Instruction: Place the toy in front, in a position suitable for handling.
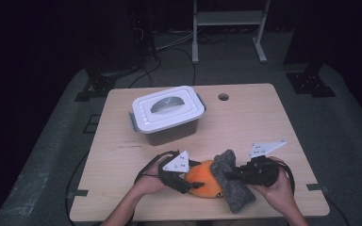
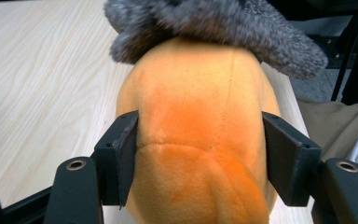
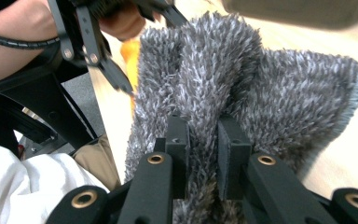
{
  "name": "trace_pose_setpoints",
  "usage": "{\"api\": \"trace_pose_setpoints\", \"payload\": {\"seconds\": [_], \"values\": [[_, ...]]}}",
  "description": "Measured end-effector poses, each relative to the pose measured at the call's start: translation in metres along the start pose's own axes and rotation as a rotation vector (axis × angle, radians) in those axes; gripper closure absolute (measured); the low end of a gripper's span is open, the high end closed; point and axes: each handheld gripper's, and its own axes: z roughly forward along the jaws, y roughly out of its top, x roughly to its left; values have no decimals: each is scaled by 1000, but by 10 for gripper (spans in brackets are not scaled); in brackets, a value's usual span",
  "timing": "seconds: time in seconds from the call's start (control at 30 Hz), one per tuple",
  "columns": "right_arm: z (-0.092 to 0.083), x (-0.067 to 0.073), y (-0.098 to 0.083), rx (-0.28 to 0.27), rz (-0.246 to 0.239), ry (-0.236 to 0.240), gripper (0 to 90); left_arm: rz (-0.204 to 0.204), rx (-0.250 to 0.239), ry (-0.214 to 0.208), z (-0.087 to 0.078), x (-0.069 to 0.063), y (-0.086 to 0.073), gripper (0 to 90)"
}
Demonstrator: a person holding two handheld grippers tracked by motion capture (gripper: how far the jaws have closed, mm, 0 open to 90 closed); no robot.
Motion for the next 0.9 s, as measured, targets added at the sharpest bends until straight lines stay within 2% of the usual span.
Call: {"api": "trace_pose_setpoints", "payload": {"seconds": [0.03, 0.1, 0.13, 0.17, 0.23, 0.27, 0.3, 0.33, 0.37, 0.4, 0.43, 0.47, 0.5, 0.53, 0.57, 0.63, 0.67, 0.73, 0.77, 0.83, 0.87, 0.9], "values": [[-1, -4, -4, 5, 18, 2, 765, -9, -1, -4, -1, 1, -1, 340], [-1, -5, -4, 8, 22, 2, 765, -21, -2, -9, -1, 1, 0, 333], [0, -3, -4, 11, 18, 0, 764, -31, 4, -11, 0, 1, 2, 257], [0, -3, -4, 11, 18, 0, 764, -42, 7, -11, 0, 1, 4, 257], [4, 2, -1, 17, -1, 1, 764, -87, 5, 2, 5, 2, 8, 192], [4, 2, -1, 17, -1, 1, 764, -87, 5, 2, 5, 2, 8, 195], [5, 3, 0, 22, -8, -3, 764, -79, 7, 10, 5, 2, 8, 232], [4, 3, 1, 20, -12, -13, 765, -59, -3, 39, 5, 0, 8, 285], [2, 3, 2, 10, -15, -25, 765, -59, -3, 39, 5, 0, 8, 334], [2, 3, 2, 10, -15, -25, 765, -46, -10, 63, 4, 0, 8, 334], [-3, 5, 7, -32, -22, -41, 773, -23, -52, 101, 3, -2, 11, 386], [-3, 5, 7, -32, -22, -41, 773, -23, -52, 101, 3, -2, 11, 395], [-6, 7, 13, -69, -32, -44, 774, 14, -68, 133, 4, -5, 12, 397], [-6, 7, 13, -69, -32, -44, 774, 49, -71, 158, 6, -7, 14, 397], [-6, 8, 16, -75, -41, -57, 774, 59, -66, 160, 7, -8, 14, 394], [0, 5, 18, -56, -39, -70, 774, 40, -46, 133, 10, -4, 8, 371], [0, 5, 18, -56, -39, -70, 774, 40, -46, 133, 10, -4, 8, 357], [5, -1, 13, -50, -3, -33, 773, 8, -41, 106, 8, -2, 7, 276], [5, -1, 13, -50, -3, -33, 773, -11, -39, 100, 8, -2, 9, 276], [8, 0, 13, -38, -10, -21, 773, -59, -48, 86, 9, -2, 12, 169], [9, 2, 13, -33, -16, -14, 773, -65, -47, 87, 10, -2, 14, 164], [10, 5, 13, -29, -29, -18, 772, -41, -30, 100, 10, -3, 12, 231]]}}
